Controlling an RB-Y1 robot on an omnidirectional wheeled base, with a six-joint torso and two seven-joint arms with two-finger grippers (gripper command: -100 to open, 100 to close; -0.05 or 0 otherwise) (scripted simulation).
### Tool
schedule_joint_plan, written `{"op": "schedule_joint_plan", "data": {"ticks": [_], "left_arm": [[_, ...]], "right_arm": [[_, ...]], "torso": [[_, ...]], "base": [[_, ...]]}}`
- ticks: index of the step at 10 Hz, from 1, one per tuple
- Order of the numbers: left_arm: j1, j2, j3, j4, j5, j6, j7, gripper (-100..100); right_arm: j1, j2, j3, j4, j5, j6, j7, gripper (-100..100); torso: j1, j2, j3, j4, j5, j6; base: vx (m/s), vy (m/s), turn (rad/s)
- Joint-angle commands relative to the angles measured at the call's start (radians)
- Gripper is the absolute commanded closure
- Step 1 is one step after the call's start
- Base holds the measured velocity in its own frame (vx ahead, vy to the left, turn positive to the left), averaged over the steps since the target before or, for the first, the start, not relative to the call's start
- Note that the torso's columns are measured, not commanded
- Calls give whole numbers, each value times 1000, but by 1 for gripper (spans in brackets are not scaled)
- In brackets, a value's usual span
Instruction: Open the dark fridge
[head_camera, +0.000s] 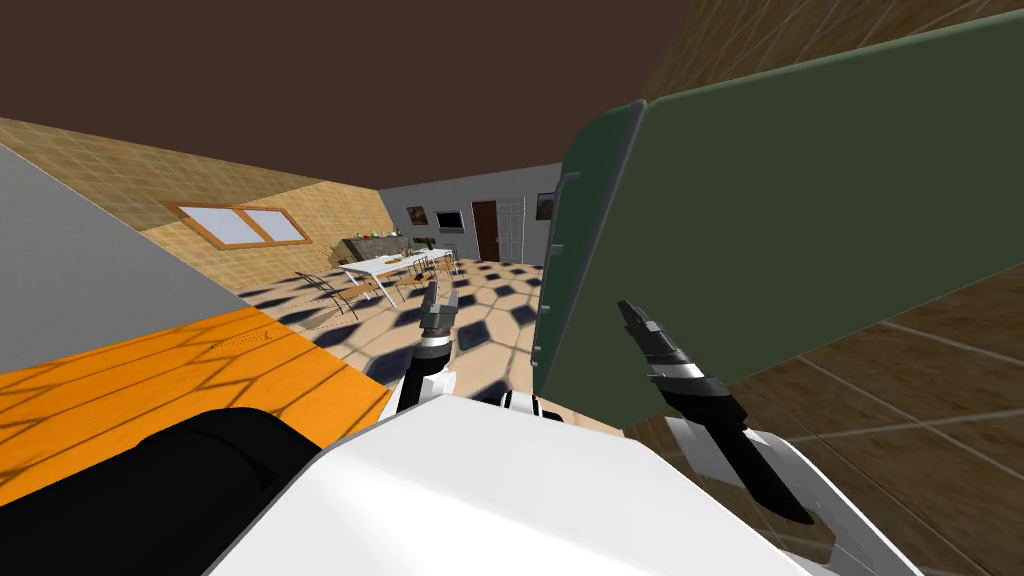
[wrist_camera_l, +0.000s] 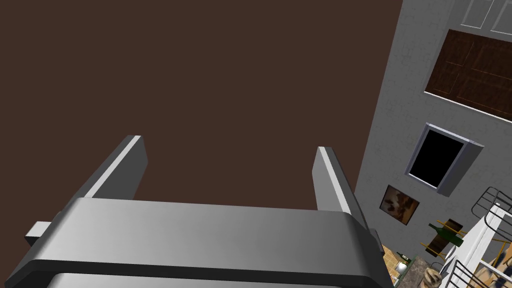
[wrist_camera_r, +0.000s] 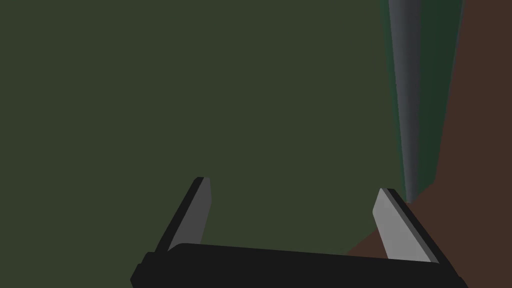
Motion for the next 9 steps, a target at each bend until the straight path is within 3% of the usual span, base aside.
{"op": "schedule_joint_plan", "data": {"ticks": [1,4,5,6,7,8,9], "left_arm": [[0,0,0,0,0,0,0,0],[0,0,0,0,0,0,0,0],[0,0,0,0,0,0,0,0],[0,0,0,0,0,0,0,0],[0,0,0,0,0,0,0,0],[0,0,0,0,0,0,0,0],[0,0,0,0,0,0,0,0]], "right_arm": [[1,-69,-40,-16,30,31,17,-100],[5,-153,-99,-33,70,67,37,-100],[5,-160,-99,-33,70,67,37,-100],[6,-200,-129,-41,91,86,48,-100],[6,-208,-129,-41,91,86,48,-100],[7,-247,-159,-48,111,105,58,-100],[7,-257,-159,-48,111,105,58,-100]], "torso": [[3,-2,-1,0,1,0],[1,-5,-5,0,3,-5],[1,-6,-5,0,2,-3],[1,-5,-5,1,2,-3],[2,-7,-5,0,2,-2],[1,-6,-5,0,3,-4],[1,-7,-5,0,2,-2]], "base": [[84,99,-142],[57,82,-143],[38,60,-97],[62,85,-179],[52,71,-121],[59,63,-194],[50,64,-103]]}}
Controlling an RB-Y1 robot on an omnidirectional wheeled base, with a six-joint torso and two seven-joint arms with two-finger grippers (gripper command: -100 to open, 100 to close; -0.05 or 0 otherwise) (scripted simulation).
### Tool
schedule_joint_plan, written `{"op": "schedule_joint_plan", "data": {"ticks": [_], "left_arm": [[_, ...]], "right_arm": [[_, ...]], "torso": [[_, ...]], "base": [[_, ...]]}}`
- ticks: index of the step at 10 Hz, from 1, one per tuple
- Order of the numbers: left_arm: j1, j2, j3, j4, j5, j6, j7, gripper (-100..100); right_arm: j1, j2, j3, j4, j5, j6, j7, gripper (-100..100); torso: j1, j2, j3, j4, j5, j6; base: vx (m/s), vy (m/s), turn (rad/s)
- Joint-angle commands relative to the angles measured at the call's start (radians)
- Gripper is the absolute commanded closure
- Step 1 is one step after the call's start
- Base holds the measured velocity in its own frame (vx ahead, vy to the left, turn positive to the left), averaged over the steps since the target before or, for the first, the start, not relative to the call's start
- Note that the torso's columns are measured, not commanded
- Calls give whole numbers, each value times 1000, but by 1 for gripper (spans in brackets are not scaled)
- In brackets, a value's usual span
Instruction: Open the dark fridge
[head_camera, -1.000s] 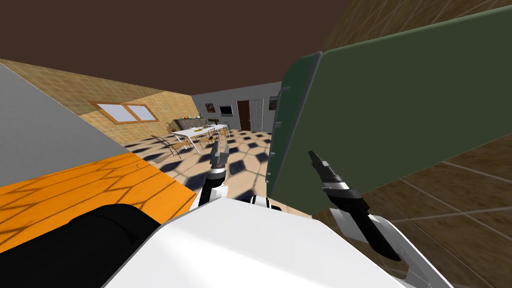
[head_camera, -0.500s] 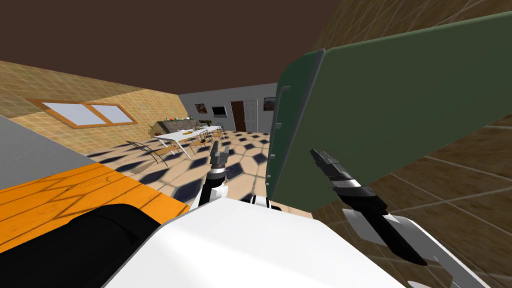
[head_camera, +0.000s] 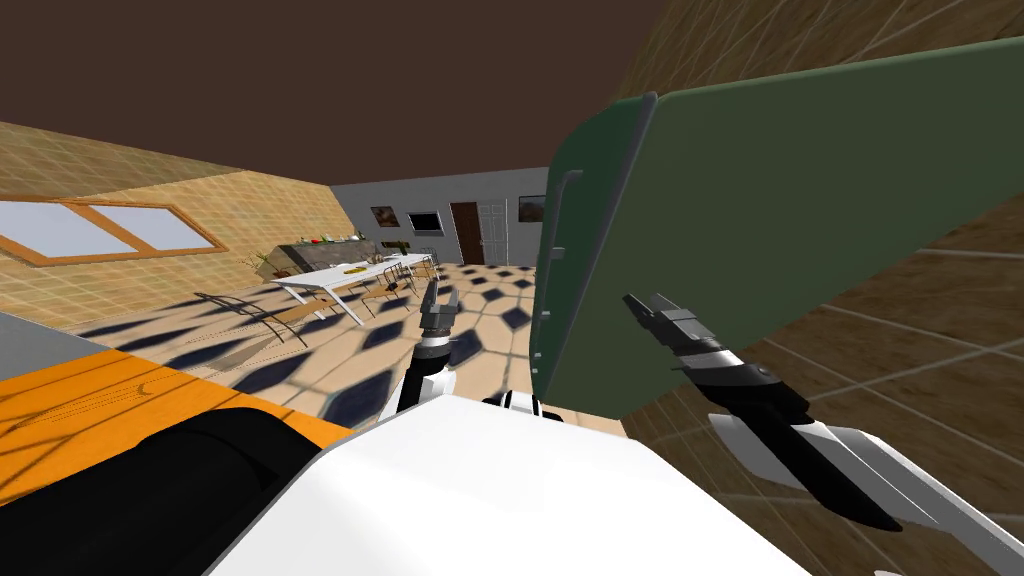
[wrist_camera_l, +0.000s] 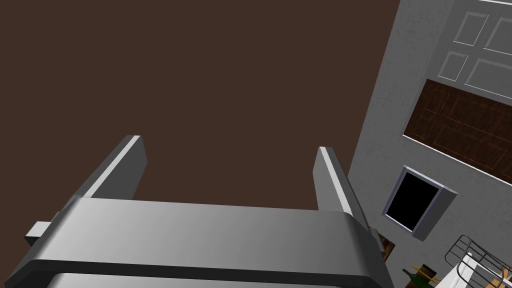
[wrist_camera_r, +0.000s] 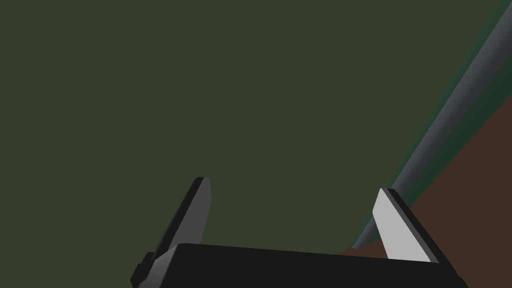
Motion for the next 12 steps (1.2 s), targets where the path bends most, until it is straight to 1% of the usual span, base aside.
{"op": "schedule_joint_plan", "data": {"ticks": [1,2,3,4,5,6,7,8,9,10,11,12], "left_arm": [[0,0,0,0,0,0,0,0],[0,0,0,0,0,0,0,0],[0,0,0,0,0,0,0,0],[0,0,0,0,0,0,0,0],[0,0,0,0,0,0,0,0],[0,0,0,0,0,0,0,0],[0,0,0,0,0,0,0,0],[0,0,0,0,0,0,0,0],[0,0,0,0,0,0,0,0],[0,0,0,0,0,0,0,0],[0,0,0,0,0,0,0,0],[0,0,0,0,0,0,0,0]], "right_arm": [[4,-67,-50,-18,30,33,17,-100],[4,-79,-50,-18,30,33,17,-100],[4,-121,-80,-22,50,53,28,-100],[4,-130,-80,-22,50,53,28,-100],[5,-169,-111,-25,70,72,38,-100],[5,-182,-111,-25,70,72,38,-100],[5,-219,-141,-27,90,92,48,-100],[5,-234,-141,-27,90,92,48,-100],[5,-268,-172,-28,110,113,59,-100],[5,-288,-172,-28,110,113,59,-100],[5,-324,-202,-27,129,133,69,-100],[5,-342,-202,-27,129,133,69,-100]], "torso": [[0,0,0,1,1,-2],[2,0,0,0,1,0],[3,0,-1,0,2,-3],[3,-1,-1,-1,1,-1],[4,0,-1,1,3,-4],[6,0,0,0,3,-2],[6,0,-1,1,4,-5],[6,0,-1,0,3,-3],[5,0,-1,1,4,-5],[5,0,0,0,3,-2],[7,0,-1,1,4,-5],[9,-1,-1,0,4,-3]], "base": [[69,77,-209],[56,85,-110],[57,85,-141],[43,80,-124],[51,103,-182],[53,84,-117],[59,85,-154],[36,70,-120],[47,68,-166],[49,78,-125],[59,100,-173],[44,95,-113]]}}
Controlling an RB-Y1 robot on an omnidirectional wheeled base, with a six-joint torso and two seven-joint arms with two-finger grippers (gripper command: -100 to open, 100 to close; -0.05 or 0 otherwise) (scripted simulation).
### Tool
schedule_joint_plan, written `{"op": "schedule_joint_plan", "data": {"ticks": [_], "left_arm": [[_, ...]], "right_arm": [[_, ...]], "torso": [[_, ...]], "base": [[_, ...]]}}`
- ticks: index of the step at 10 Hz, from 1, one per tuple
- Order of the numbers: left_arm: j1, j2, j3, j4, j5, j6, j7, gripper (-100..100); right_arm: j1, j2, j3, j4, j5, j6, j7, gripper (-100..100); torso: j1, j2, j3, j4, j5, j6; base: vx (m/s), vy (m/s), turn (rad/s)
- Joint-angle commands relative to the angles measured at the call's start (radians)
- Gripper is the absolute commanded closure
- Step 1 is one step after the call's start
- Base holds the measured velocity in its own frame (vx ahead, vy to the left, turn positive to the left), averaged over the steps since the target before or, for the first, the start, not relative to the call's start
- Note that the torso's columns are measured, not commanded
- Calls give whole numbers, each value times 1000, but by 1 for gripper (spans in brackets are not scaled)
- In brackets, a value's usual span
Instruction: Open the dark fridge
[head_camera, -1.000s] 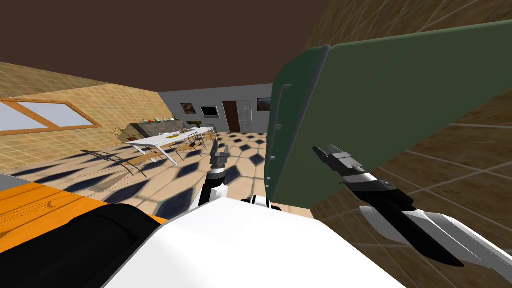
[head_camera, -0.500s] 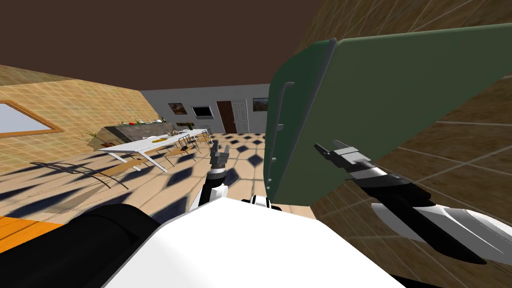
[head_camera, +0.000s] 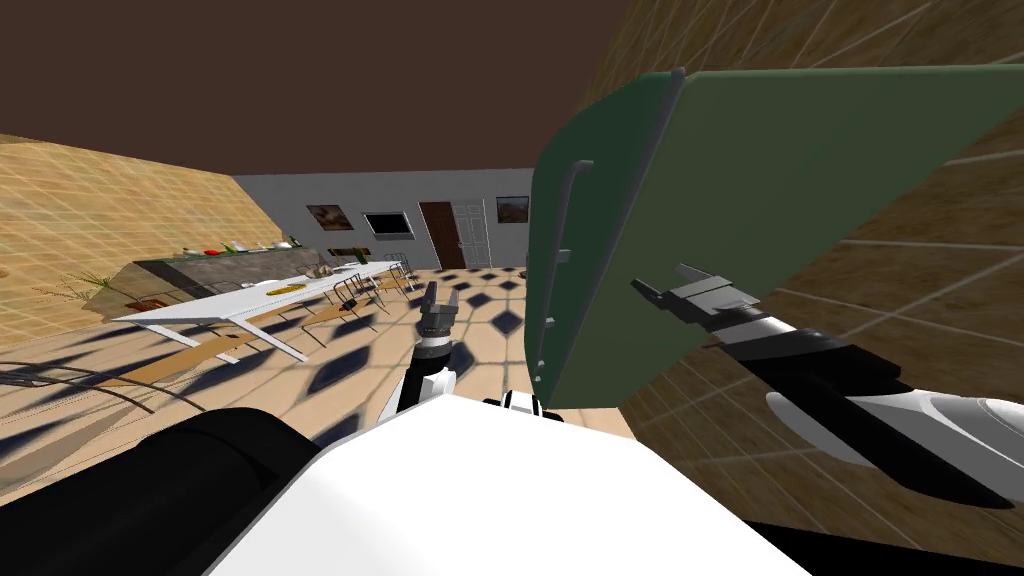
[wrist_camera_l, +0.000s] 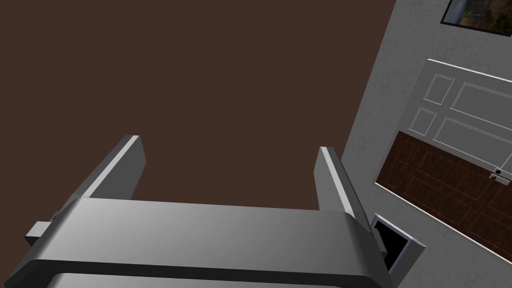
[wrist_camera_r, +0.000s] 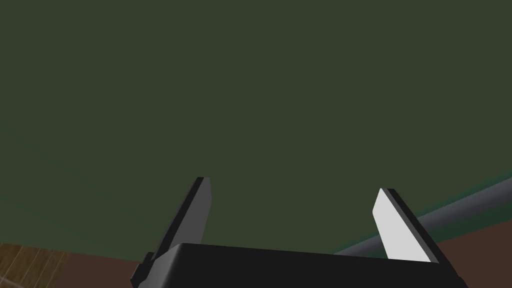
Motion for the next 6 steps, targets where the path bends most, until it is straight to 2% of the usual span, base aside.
{"op": "schedule_joint_plan", "data": {"ticks": [1,2,3,4,5,6], "left_arm": [[0,0,0,0,0,0,0,0],[0,0,0,0,0,0,0,0],[0,0,0,0,0,0,0,0],[0,0,0,0,0,0,0,0],[0,0,0,0,0,0,0,0],[0,0,0,0,0,0,0,0]], "right_arm": [[4,-71,-59,-1,29,23,17,-100],[4,-89,-59,-1,29,23,17,-100],[3,-126,-90,2,48,44,27,-100],[3,-143,-90,2,48,44,27,-100],[3,-173,-120,6,67,65,38,-100],[3,-196,-120,6,67,65,38,-100]], "torso": [[0,0,0,0,1,-2],[0,0,-1,0,1,-1],[0,0,-1,1,1,-3],[3,-1,-1,1,1,-2],[3,-1,-2,1,2,-3],[3,-3,-3,0,2,-2]], "base": [[49,96,-191],[25,77,-108],[30,95,-149],[26,81,-115],[47,74,-195],[33,78,-115]]}}
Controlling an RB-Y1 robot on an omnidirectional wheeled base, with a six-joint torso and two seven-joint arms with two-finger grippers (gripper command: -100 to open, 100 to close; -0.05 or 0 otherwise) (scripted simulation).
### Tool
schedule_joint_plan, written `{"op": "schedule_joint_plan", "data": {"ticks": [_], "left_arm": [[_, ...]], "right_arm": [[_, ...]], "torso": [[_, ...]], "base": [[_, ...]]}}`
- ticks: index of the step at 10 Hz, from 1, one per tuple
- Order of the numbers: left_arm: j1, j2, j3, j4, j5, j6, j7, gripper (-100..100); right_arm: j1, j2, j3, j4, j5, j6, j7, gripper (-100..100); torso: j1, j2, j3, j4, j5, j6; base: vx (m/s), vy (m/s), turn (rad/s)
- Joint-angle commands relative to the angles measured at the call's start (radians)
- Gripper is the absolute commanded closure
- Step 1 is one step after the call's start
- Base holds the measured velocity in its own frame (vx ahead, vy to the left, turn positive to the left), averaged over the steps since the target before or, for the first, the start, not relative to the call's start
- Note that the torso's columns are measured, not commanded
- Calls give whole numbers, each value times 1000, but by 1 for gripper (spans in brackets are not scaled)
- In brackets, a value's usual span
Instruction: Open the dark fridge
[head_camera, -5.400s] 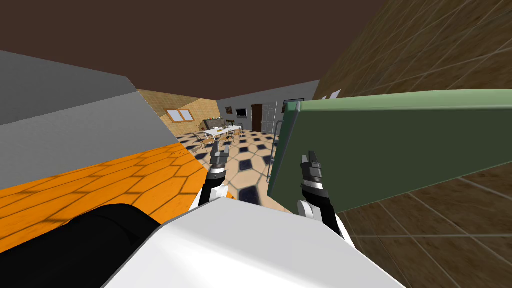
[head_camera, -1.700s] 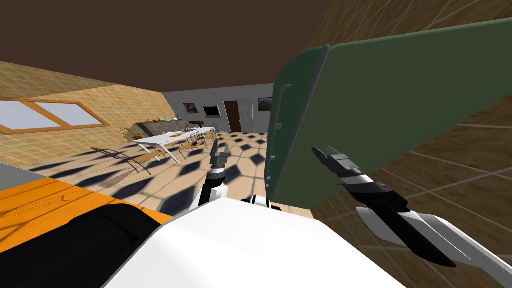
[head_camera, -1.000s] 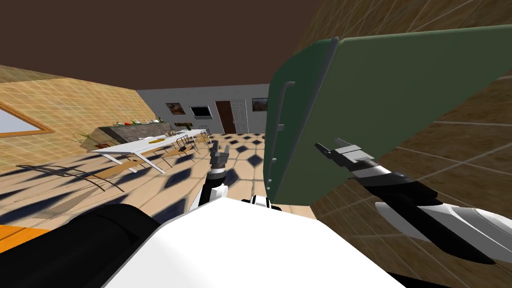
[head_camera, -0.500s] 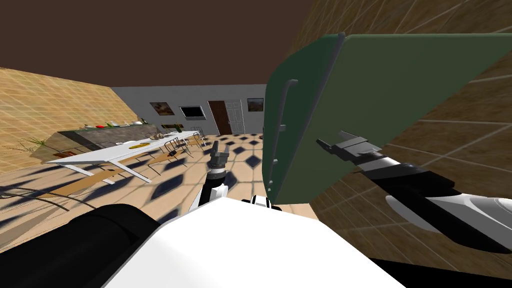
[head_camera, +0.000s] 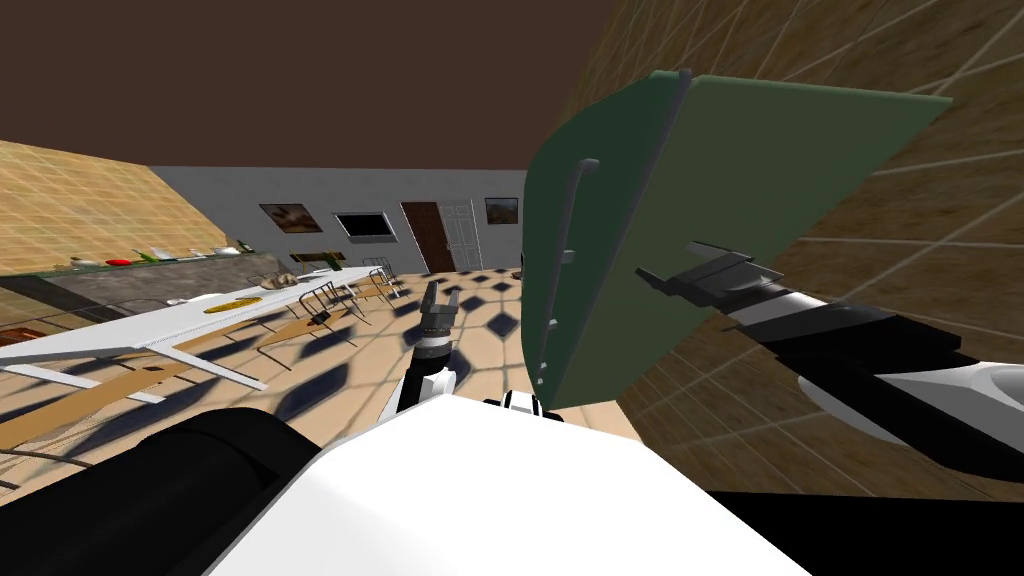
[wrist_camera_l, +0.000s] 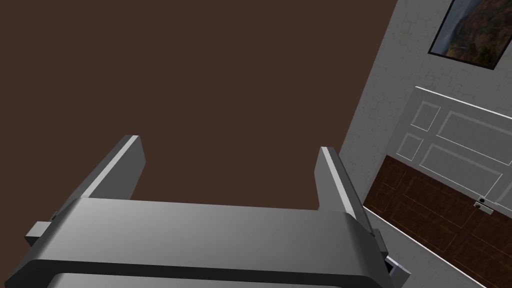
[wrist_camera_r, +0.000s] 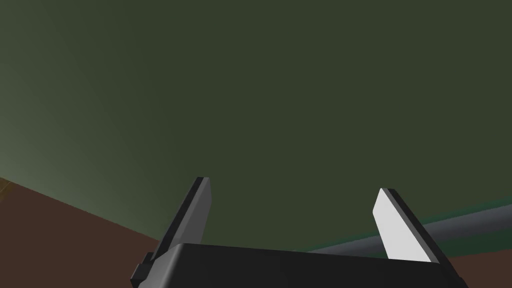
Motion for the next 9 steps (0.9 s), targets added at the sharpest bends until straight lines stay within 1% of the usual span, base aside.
{"op": "schedule_joint_plan", "data": {"ticks": [1,2,3,4,5,6,7,8,9], "left_arm": [[0,0,0,0,0,0,0,0],[0,0,0,0,0,0,0,0],[0,0,0,0,0,0,0,0],[0,0,0,0,0,0,0,0],[0,0,0,0,0,0,0,0],[0,0,0,0,0,0,0,0],[0,0,0,0,0,0,0,0],[0,0,0,0,0,0,0,0],[0,0,0,0,0,0,0,0]], "right_arm": [[-8,-74,-50,5,30,33,17,-100],[-8,-87,-50,5,30,33,17,-100],[-9,-116,-79,10,49,53,27,-100],[-9,-138,-79,10,49,53,27,-100],[-10,-166,-107,14,66,73,37,-100],[-10,-189,-107,14,66,73,37,-100],[-11,-220,-135,18,83,92,46,-100],[-12,-260,-161,22,100,110,55,-100],[-12,-284,-161,22,100,110,55,-100]], "torso": [[1,0,-1,0,1,-3],[4,-2,-2,0,2,-2],[5,-2,-2,0,3,-4],[5,-1,-2,0,3,-3],[6,-1,-2,0,4,-5],[7,-1,-2,0,4,-4],[9,-2,-3,0,5,-6],[13,-3,-4,0,7,-6],[13,-4,-4,0,7,-5]], "base": [[43,102,-170],[33,89,-110],[21,92,-165],[19,76,-108],[20,82,-155],[24,83,-109],[30,111,-162],[41,135,-242],[30,96,-121]]}}
